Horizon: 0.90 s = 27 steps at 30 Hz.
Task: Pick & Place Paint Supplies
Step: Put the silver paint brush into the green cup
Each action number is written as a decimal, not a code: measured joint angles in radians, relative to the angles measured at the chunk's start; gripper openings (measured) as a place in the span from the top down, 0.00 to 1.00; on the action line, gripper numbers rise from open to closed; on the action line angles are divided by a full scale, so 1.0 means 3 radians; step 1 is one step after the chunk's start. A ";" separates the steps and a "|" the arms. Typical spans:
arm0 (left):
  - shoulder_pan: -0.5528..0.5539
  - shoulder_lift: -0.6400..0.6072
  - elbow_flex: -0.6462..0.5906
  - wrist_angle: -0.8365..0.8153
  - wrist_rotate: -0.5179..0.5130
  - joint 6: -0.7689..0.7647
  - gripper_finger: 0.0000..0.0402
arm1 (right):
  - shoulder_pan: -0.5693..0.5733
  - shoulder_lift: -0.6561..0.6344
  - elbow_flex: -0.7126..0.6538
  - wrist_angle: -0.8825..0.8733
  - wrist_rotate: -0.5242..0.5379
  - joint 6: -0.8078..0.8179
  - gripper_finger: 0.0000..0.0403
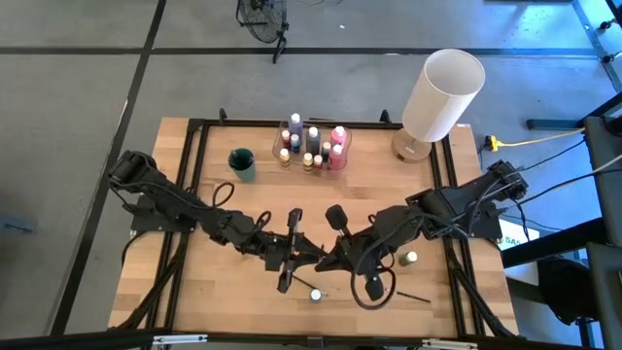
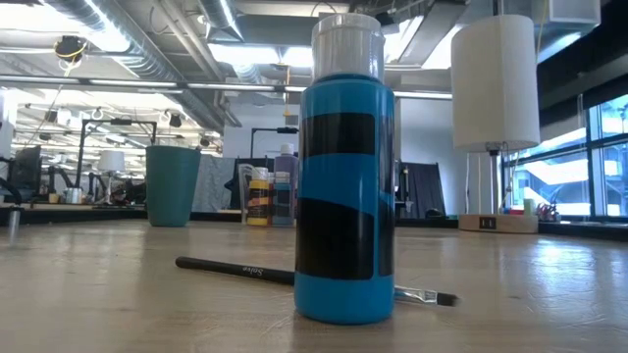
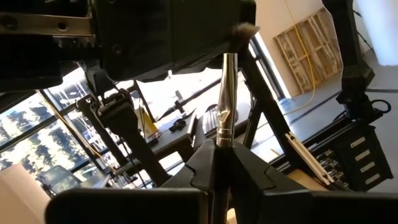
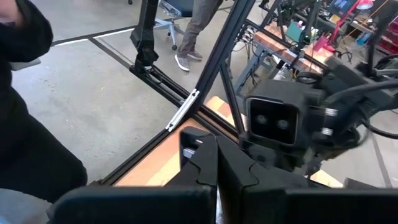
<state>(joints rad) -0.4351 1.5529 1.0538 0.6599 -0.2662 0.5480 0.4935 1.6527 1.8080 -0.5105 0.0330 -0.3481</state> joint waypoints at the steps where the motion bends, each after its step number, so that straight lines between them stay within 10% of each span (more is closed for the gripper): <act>1: -0.0001 0.0000 0.0000 -0.0002 -0.0008 0.0000 0.95 | -0.0007 0.0000 0.0000 0.0002 -0.0039 0.0001 1.00; 10: -0.0054 0.0001 0.0000 -0.0019 -0.0158 0.0013 0.95 | -0.0009 0.0001 0.0000 -0.0068 -0.0114 0.0062 0.97; 19: -0.0118 -0.0007 0.0000 -0.0075 -0.0748 -0.0195 0.95 | 0.0095 -0.0009 -0.0003 -0.0162 -0.0131 0.0108 0.68; 23: -0.0201 -0.0077 0.0000 -0.0134 -0.1496 -0.0240 0.95 | 0.0211 -0.0072 -0.0003 -0.0404 0.0054 0.0408 0.57; 27: -0.0291 -0.0378 0.0000 -0.0328 -0.2966 0.0000 0.95 | 0.0314 -0.0155 -0.0003 -0.0679 0.0077 0.0550 0.54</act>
<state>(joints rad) -0.5224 1.4394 1.0538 0.5615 -1.1560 0.5480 0.5878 1.6062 1.8072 -0.7143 0.0563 -0.1831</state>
